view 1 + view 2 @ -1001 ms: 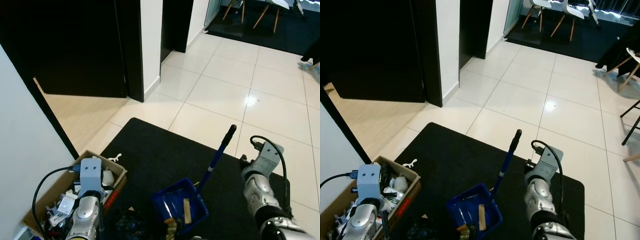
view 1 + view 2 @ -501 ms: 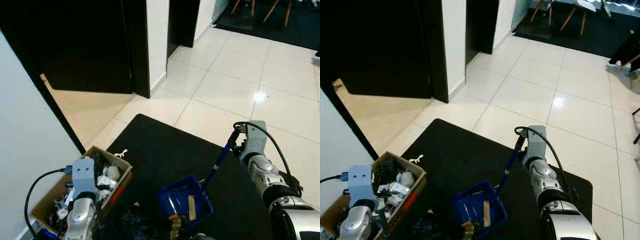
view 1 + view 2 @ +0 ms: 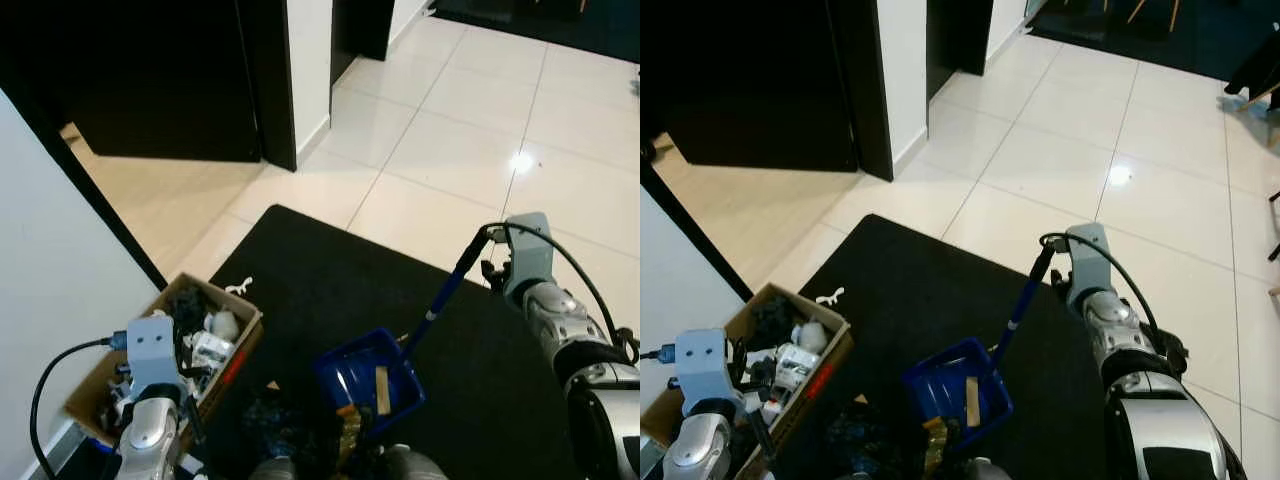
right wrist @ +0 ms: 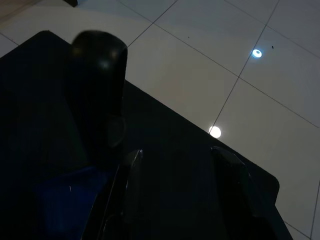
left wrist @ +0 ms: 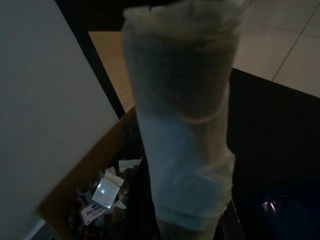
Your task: Sweep floor
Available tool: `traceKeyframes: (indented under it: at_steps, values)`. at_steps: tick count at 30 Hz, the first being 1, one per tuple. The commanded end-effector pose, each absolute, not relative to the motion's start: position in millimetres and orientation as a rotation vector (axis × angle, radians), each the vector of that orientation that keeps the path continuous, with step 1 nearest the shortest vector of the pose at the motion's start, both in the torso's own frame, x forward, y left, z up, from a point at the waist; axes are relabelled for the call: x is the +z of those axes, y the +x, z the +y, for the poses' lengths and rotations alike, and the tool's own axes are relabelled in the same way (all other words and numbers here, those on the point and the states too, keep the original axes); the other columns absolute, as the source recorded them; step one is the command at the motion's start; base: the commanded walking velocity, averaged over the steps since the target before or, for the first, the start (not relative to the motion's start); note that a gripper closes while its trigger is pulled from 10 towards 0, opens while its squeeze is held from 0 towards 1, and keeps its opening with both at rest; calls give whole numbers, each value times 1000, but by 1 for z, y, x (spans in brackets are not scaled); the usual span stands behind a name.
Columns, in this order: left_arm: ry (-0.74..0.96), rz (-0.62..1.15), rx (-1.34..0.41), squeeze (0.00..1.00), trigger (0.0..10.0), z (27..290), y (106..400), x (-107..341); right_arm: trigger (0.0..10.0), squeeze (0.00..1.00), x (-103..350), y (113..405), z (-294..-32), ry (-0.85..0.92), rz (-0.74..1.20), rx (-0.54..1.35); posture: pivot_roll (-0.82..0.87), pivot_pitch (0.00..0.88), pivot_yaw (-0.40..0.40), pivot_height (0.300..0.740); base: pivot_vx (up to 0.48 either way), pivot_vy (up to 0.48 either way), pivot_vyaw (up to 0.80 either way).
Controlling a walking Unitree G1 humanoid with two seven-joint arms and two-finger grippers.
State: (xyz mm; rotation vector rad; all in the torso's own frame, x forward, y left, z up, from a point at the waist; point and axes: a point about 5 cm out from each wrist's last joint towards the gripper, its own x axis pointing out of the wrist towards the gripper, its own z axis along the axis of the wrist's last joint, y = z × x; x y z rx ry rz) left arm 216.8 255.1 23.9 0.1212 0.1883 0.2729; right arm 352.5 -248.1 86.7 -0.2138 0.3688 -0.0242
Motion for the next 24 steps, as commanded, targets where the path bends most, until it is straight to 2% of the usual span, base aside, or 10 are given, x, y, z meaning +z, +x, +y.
traceKeyframes:
  at_steps: [1, 12, 24]
  values:
    - [155, 285, 298, 0, 10000, 267, 200, 13, 10000, 0, 88, 354, -250, -218, 390, -2, 314, 200, -24, 740, 0, 0, 0]
    - [185, 300, 334, 0, 10000, 279, 180, 23, 10000, 0, 94, 361, -235, -250, 410, 141, 363, 237, -27, 740, 0, 0, 0]
    - [178, 312, 335, 0, 10000, 272, 174, 24, 10000, 0, 108, 370, -229, -320, 411, 221, 368, 248, -39, 740, 0, 0, 0]
